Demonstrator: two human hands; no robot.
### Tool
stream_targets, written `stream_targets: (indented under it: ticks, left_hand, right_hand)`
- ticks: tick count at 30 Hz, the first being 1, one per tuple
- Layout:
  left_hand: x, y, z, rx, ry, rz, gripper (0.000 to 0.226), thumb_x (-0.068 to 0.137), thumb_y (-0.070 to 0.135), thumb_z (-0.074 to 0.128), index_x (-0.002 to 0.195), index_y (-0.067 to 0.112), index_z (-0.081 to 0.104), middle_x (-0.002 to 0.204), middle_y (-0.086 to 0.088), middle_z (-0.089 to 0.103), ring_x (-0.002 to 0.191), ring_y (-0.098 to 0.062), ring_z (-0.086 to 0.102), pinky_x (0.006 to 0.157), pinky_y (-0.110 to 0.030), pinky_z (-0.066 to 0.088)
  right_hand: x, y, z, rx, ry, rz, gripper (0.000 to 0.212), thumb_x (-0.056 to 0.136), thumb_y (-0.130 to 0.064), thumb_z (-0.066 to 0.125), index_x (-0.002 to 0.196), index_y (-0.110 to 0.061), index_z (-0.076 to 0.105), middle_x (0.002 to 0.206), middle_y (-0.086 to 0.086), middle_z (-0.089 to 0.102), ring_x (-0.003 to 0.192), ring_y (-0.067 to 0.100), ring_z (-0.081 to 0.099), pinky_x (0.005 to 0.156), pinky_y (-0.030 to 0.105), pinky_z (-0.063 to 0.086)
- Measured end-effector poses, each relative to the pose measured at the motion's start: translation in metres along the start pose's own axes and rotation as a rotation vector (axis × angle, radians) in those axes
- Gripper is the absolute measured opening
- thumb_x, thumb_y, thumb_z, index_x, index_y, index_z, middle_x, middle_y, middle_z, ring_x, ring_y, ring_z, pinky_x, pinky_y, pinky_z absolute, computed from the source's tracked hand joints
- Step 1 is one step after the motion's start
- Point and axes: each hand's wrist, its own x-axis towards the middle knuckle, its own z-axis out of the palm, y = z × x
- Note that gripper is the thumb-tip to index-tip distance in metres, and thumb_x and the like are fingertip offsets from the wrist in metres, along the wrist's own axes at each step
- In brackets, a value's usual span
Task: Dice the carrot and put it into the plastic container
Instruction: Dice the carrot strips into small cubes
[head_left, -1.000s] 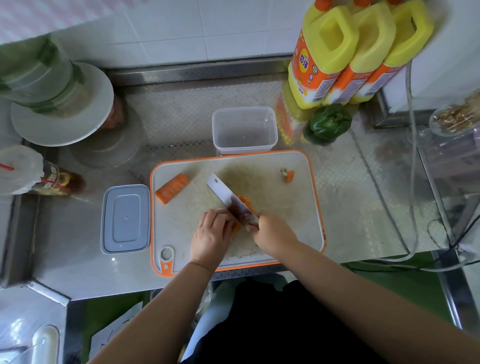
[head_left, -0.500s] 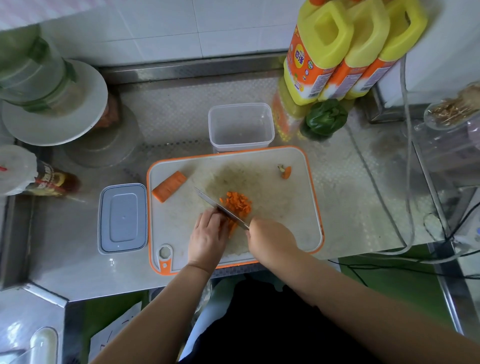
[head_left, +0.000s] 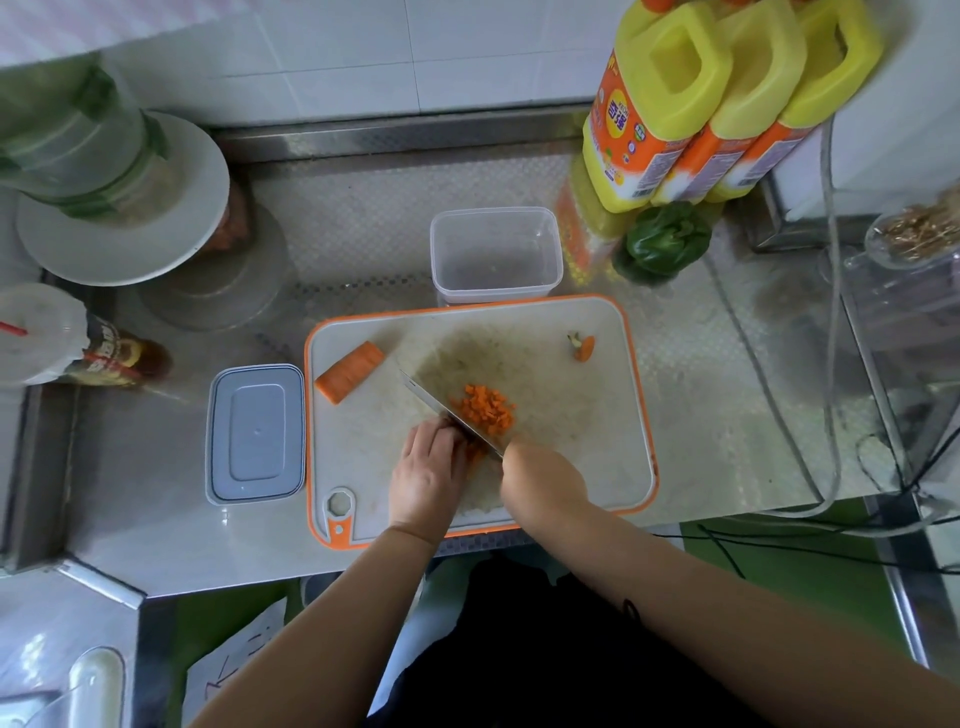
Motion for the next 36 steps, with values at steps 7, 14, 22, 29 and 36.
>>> stream_targets:
  ticks: [7, 14, 22, 29, 36]
  left_hand:
    - [-0.001, -0.002, -0.002, -0.02, 0.016, 0.006, 0.02, 0.089, 0.021, 0.057, 0.089, 0.004, 0.068, 0.097, -0.006, 0.063, 0.093, -0.02, 0.054, 0.07, -0.027, 0.046]
    - [0.002, -0.001, -0.009, -0.052, -0.036, -0.024, 0.027, 0.086, 0.028, 0.053, 0.086, 0.006, 0.07, 0.096, -0.004, 0.062, 0.091, -0.018, 0.054, 0.072, -0.028, 0.046]
    - [-0.008, -0.008, -0.008, -0.001, -0.037, 0.058, 0.027, 0.092, 0.026, 0.052, 0.09, 0.006, 0.07, 0.097, -0.006, 0.063, 0.089, -0.024, 0.058, 0.072, -0.036, 0.052]
    - [-0.005, -0.008, -0.008, 0.019, -0.039, 0.078, 0.024, 0.09, 0.024, 0.052, 0.089, 0.007, 0.07, 0.096, -0.003, 0.063, 0.089, -0.02, 0.055, 0.067, -0.035, 0.053]
    - [-0.004, -0.005, -0.008, 0.057, -0.017, 0.078, 0.023, 0.089, 0.024, 0.053, 0.087, 0.007, 0.069, 0.093, -0.004, 0.063, 0.086, -0.018, 0.052, 0.058, -0.032, 0.052]
  right_hand:
    - [0.01, 0.011, -0.012, 0.151, -0.077, -0.022, 0.028, 0.097, -0.033, 0.049, 0.106, -0.009, 0.059, 0.101, 0.01, 0.064, 0.095, 0.029, 0.061, 0.072, 0.033, 0.044]
    - [-0.003, 0.02, -0.012, 0.175, -0.003, -0.062, 0.031, 0.099, -0.035, 0.043, 0.104, -0.008, 0.058, 0.096, 0.01, 0.063, 0.09, 0.03, 0.061, 0.073, 0.036, 0.047]
    - [-0.017, 0.014, -0.015, 0.072, 0.054, -0.147, 0.026, 0.1, -0.03, 0.042, 0.106, -0.008, 0.056, 0.096, 0.009, 0.063, 0.089, 0.027, 0.062, 0.067, 0.032, 0.042]
    - [-0.015, 0.004, -0.013, -0.019, -0.055, -0.054, 0.021, 0.093, -0.001, 0.047, 0.109, -0.008, 0.058, 0.099, 0.008, 0.064, 0.092, 0.027, 0.063, 0.07, 0.032, 0.046]
    - [-0.008, -0.002, -0.002, 0.005, -0.037, -0.035, 0.02, 0.093, -0.002, 0.047, 0.106, -0.01, 0.061, 0.099, 0.009, 0.066, 0.092, 0.027, 0.064, 0.077, 0.035, 0.053]
